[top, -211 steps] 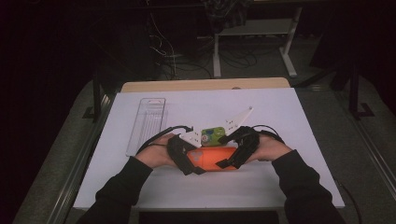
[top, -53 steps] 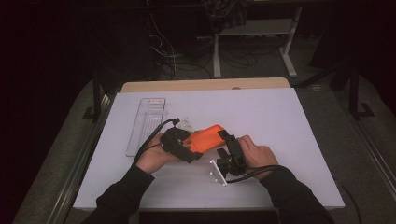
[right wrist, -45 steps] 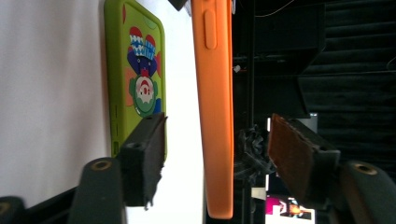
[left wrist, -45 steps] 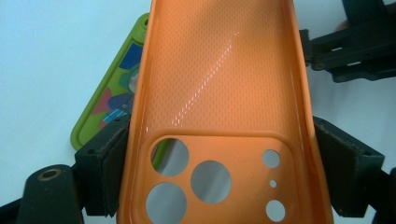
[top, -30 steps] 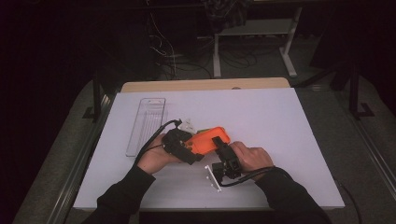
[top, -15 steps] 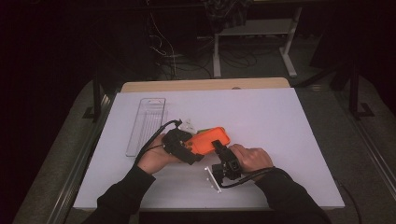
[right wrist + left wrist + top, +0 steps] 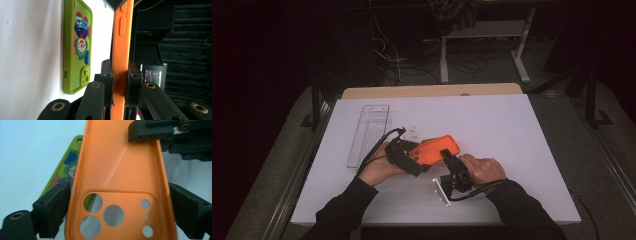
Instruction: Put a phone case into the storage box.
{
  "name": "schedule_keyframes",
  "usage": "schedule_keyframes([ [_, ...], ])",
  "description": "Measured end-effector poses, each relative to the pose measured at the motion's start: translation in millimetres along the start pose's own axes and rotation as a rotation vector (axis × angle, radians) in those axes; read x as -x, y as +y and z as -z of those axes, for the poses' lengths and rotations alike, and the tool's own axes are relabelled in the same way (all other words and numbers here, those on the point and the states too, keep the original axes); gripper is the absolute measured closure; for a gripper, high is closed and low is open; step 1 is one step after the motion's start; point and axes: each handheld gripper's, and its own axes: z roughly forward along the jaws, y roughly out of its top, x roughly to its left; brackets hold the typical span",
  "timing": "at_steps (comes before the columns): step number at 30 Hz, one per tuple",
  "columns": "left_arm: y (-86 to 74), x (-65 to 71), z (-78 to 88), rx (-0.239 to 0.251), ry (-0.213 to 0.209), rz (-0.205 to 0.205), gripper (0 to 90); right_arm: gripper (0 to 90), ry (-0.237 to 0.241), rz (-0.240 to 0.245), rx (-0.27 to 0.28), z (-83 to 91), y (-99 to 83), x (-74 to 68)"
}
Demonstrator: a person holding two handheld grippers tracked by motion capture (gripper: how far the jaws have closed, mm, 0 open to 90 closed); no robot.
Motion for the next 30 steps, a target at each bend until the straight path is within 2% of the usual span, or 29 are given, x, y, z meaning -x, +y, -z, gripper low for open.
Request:
schedule_keyframes([
  [3, 0.3, 0.1, 3.8, 0.03, -0.013, 0.008, 6.4, 78.2, -0.006, -0.01, -0.004, -0.6, -3.0, 0.0],
  [5, 0.5, -0.6, 5.7, 0.023, -0.024, -0.004, 2.9, 78.2, -0.003, -0.017, -0.013, -0.9, -6.0, 1.0],
  [6, 0.2, -0.7, 7.1, 0.022, -0.015, -0.018, 2.7, 78.2, -0.002, -0.021, -0.016, -1.1, -7.1, 1.3],
  [10, -2.1, -1.1, 7.6, 0.02, -0.024, -0.015, 0.0, 78.2, 0.014, -0.04, -0.038, -0.3, -12.5, 3.6],
  [11, -3.7, -0.1, 7.1, 0.035, -0.023, 0.0, 0.0, 78.2, 0.019, -0.039, -0.039, -0.1, -14.1, 4.6],
  [15, -8.3, -2.9, 9.1, 0.021, -0.027, -0.021, 0.0, 78.2, 0.013, -0.07, -0.046, 1.1, -19.4, 6.0],
  [16, -9.6, -3.3, 9.2, 0.025, -0.02, -0.022, 0.0, 78.2, 0.036, -0.061, -0.05, 1.5, -20.9, 6.8],
  [17, -11.2, -3.7, 8.6, 0.039, -0.019, -0.017, 0.0, 78.2, 0.043, -0.073, -0.053, 2.2, -22.1, 7.4],
  [18, -12.0, -4.5, 9.3, 0.03, -0.018, -0.023, 0.0, 78.2, 0.048, -0.074, -0.057, 3.3, -23.0, 8.5],
  [19, -12.9, -4.3, 8.5, 0.044, -0.013, -0.02, 0.0, 78.2, 0.048, -0.085, -0.056, 3.8, -23.7, 9.0],
  [20, -13.6, -3.8, 8.6, 0.043, -0.012, -0.009, 0.0, 78.2, 0.048, -0.1, -0.053, 4.4, -24.5, 10.3],
  [21, -14.1, -4.9, 9.5, 0.027, -0.012, -0.017, 0.0, 78.2, 0.047, -0.112, -0.049, 4.3, -25.6, 10.7],
  [23, -15.0, -4.9, 9.0, 0.027, -0.008, -0.011, 0.0, 78.2, 0.064, -0.153, -0.046, 4.9, -28.0, 12.6],
  [26, -15.4, -7.7, 8.5, 0.022, -0.001, -0.03, 0.0, 78.2, 0.08, -0.202, -0.043, 4.1, -30.8, 14.5],
  [27, -15.9, -7.1, 8.4, 0.022, -0.002, -0.017, 0.0, 78.2, 0.088, -0.236, -0.039, 4.1, -32.1, 14.9],
  [28, -16.1, -6.3, 7.8, 0.022, -0.003, -0.001, 0.0, 78.2, 0.1, -0.248, -0.037, 3.9, -32.9, 15.5],
  [29, -16.0, -6.3, 7.6, 0.022, -0.002, 0.0, 0.0, 78.2, 0.117, -0.276, -0.041, 4.0, -34.0, 15.9],
  [30, -15.9, -6.3, 7.4, 0.02, -0.002, 0.004, 0.0, 78.2, 0.117, -0.283, -0.033, 3.4, -35.0, 17.1],
])
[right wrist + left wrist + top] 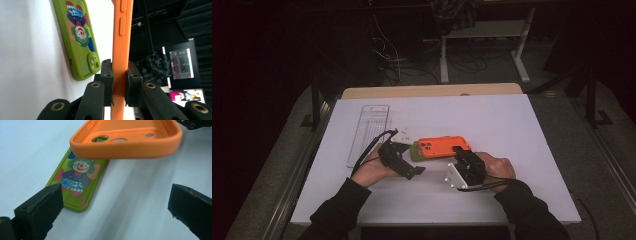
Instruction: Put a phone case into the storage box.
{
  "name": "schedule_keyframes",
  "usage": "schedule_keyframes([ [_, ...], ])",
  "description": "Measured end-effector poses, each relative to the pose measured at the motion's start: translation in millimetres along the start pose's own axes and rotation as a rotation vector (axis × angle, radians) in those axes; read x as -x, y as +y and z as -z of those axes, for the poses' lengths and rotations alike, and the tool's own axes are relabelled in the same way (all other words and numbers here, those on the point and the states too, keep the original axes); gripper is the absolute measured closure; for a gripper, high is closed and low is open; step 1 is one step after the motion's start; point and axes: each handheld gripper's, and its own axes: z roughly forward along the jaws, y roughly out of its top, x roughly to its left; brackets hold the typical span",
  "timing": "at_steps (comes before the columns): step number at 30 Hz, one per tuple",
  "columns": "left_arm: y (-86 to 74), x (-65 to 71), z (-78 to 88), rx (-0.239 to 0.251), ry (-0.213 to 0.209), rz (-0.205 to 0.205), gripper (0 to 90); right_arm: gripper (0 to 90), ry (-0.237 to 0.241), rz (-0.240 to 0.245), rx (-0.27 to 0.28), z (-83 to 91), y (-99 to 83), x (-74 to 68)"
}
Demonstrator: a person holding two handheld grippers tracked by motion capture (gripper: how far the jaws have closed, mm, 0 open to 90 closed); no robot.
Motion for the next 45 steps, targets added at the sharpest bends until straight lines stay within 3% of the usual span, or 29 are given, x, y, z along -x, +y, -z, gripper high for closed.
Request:
schedule_keyframes([
  [4, -0.1, 1.7, -2.0, 0.02, 0.0, 0.021, 0.0, 78.2, 0.024, -0.086, 0.003, 0.7, -1.2, 3.1],
  [8, 0.0, 1.5, -2.9, 0.016, 0.008, 0.015, 0.0, 78.2, 0.065, -0.166, 0.01, -0.3, -1.9, 5.4],
  [10, 0.0, 0.8, -3.7, 0.016, 0.005, 0.016, 0.0, 78.2, 0.078, -0.178, 0.005, -0.6, -2.7, 7.0],
  [12, 0.1, 0.5, -3.9, 0.015, 0.007, 0.011, 0.0, 78.2, 0.091, -0.224, 0.009, -1.1, -2.6, 7.1],
  [13, 0.2, 0.1, -3.6, 0.011, 0.007, 0.005, 0.0, 78.2, 0.099, -0.192, 0.011, -1.9, -4.7, 10.9],
  [14, 0.1, 0.5, -3.6, 0.011, 0.006, 0.013, 0.0, 78.2, 0.108, -0.205, 0.009, -1.8, -5.1, 11.5],
  [16, 0.2, 0.0, -3.7, 0.011, 0.008, 0.006, 0.0, 78.2, 0.131, -0.311, 0.011, -1.6, -4.4, 10.7],
  [18, 0.6, -2.3, -2.7, -0.001, 0.01, -0.021, 0.0, 78.2, 0.17, -0.376, 0.014, -1.8, -5.4, 12.4],
  [20, 0.1, -2.3, -2.4, -0.004, 0.013, -0.011, 0.0, 78.2, 0.183, -0.404, 0.013, -2.7, -6.4, 14.0],
  [21, -0.4, -1.1, -2.8, 0.004, 0.011, 0.013, 0.0, 78.2, 0.191, -0.408, 0.012, -3.4, -7.5, 15.5],
  [31, -0.4, -1.9, -2.1, -0.005, 0.016, 0.011, 0.0, 78.2, 0.31, -0.61, 0.014, -9.0, -14.4, 21.7],
  [43, -0.6, -2.4, -2.6, -0.008, 0.022, 0.019, 0.0, 78.3, 0.44, -0.904, 0.039, -13.8, -28.6, 32.2],
  [45, -0.8, -1.0, -3.6, 0.013, 0.022, 0.051, 0.0, 78.3, 0.455, -0.938, 0.047, -14.8, -31.9, 34.2],
])
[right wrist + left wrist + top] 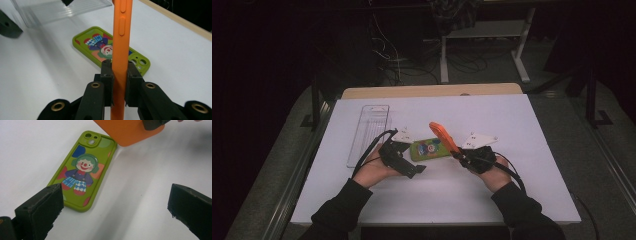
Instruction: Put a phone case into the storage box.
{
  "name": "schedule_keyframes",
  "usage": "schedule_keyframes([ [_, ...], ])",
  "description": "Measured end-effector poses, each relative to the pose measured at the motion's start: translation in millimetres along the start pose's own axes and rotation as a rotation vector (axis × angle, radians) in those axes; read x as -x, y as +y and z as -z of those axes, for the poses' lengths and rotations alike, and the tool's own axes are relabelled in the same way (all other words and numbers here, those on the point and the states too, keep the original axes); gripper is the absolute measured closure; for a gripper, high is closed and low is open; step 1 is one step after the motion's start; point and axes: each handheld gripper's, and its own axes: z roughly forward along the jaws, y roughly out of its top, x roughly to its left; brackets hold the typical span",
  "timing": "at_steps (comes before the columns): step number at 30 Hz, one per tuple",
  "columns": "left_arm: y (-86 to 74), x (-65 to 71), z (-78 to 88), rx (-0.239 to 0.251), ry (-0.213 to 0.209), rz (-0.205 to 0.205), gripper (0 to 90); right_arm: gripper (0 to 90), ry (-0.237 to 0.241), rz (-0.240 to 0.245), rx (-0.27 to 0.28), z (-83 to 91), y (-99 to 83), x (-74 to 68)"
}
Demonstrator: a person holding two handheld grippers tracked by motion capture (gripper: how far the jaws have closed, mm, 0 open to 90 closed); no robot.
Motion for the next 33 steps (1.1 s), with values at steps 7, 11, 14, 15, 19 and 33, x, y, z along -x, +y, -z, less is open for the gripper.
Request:
schedule_keyframes([
  [7, 0.2, -3.0, 1.9, -0.008, 0.0, -0.011, 0.0, 78.4, 0.072, -0.159, 0.037, 1.6, -2.5, 10.4],
  [11, 0.6, -3.8, 3.0, 0.015, 0.004, 0.019, 0.0, 78.4, 0.11, -0.232, 0.059, 2.5, -3.9, 14.4],
  [14, 2.8, -5.1, 5.8, 0.059, -0.001, 0.044, 0.0, 78.4, 0.109, -0.228, 0.06, 2.7, -3.8, 13.5],
  [15, 3.4, -5.6, 6.5, 0.071, -0.004, 0.054, 0.0, 78.4, 0.108, -0.223, 0.06, 2.4, -3.8, 13.2],
  [19, 7.7, -8.2, 8.5, 0.124, -0.017, 0.1, 0.0, 78.4, 0.111, -0.224, 0.058, 2.6, -3.1, 10.8],
  [33, 35.2, -19.6, 0.3, 0.2, -0.064, 0.12, 0.0, 78.4, 0.119, -0.206, 0.06, -1.5, -0.9, 5.5],
])
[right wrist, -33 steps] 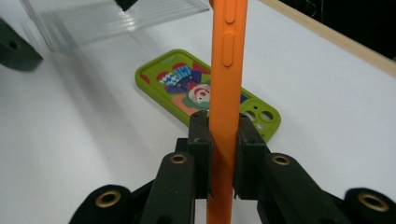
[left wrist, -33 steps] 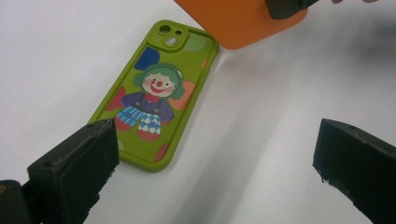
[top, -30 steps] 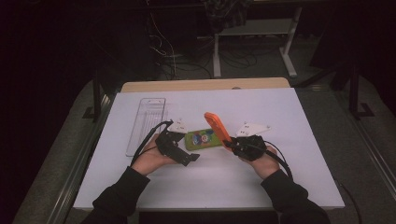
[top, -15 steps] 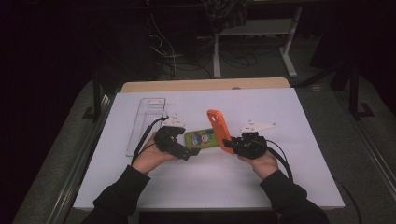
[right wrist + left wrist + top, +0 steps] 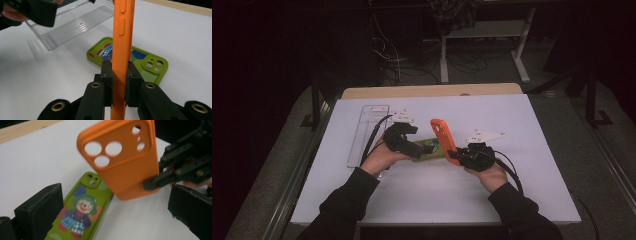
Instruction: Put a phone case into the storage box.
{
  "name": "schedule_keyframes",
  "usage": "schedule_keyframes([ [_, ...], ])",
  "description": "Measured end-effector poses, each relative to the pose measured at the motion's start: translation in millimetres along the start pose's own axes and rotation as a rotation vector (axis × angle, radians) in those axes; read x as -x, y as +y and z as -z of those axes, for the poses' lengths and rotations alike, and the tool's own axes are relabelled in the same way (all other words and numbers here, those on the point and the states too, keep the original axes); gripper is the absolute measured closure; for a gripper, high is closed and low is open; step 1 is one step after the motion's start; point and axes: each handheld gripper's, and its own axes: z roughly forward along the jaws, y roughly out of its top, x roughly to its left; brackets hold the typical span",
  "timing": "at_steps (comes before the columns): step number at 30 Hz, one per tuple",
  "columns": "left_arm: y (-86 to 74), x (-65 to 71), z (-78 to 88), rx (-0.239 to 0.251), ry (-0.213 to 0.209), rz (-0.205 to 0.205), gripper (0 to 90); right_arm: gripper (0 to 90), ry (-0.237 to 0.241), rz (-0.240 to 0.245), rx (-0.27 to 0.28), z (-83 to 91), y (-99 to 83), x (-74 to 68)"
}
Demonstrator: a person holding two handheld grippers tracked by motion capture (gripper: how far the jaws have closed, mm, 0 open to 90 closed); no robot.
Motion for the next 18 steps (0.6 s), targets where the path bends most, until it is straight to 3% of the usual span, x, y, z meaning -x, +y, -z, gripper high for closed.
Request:
schedule_keyframes([
  [5, 6.9, 1.7, -6.2, 0.027, -0.016, 0.0, 0.0, 78.5, 0.005, 0.0, 0.004, -0.8, 0.0, -1.8],
  [10, 12.7, 2.4, -10.7, 0.071, -0.014, 0.031, 0.0, 78.4, 0.007, 0.004, 0.009, -1.0, 0.1, -2.4],
  [18, 12.2, -2.4, -13.6, 0.095, -0.032, 0.043, 0.0, 78.5, 0.022, 0.018, 0.023, -4.5, 1.3, -10.1],
])
